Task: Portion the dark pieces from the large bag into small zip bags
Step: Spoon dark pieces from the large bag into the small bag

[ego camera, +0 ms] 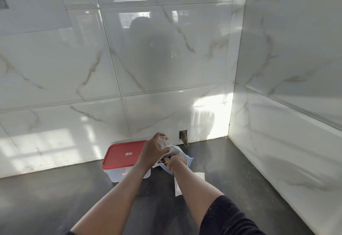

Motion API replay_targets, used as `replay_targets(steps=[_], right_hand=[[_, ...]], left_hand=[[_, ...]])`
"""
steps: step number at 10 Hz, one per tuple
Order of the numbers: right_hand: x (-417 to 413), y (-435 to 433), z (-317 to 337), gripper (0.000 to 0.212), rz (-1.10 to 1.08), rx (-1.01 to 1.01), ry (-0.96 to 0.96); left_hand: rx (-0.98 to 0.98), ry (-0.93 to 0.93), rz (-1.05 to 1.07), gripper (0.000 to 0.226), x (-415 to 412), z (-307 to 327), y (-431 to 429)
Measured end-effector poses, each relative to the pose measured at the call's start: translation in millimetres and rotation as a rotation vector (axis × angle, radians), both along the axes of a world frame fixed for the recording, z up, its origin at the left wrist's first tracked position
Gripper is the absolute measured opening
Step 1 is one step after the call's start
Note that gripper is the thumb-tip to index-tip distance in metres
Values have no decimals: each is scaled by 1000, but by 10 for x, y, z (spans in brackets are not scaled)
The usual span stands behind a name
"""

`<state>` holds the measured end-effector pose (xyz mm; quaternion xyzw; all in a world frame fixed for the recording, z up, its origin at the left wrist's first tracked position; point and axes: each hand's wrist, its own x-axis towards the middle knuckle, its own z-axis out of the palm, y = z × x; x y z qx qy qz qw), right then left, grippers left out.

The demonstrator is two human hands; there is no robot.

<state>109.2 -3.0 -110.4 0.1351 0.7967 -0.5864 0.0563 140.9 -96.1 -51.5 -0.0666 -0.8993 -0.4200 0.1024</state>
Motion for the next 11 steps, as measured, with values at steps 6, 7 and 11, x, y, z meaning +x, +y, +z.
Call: replay_targets(steps=[6, 7, 11], right_hand=[[310, 76, 204, 28, 383, 907, 183], [272, 98, 220, 31, 436, 929, 226], [138, 112, 128, 34, 567, 981, 187]], left_hand=[[-16, 25, 3, 41, 29, 23, -24], [5, 15, -7, 41, 23, 12, 4], [-11, 11, -9, 43, -4, -40, 2]])
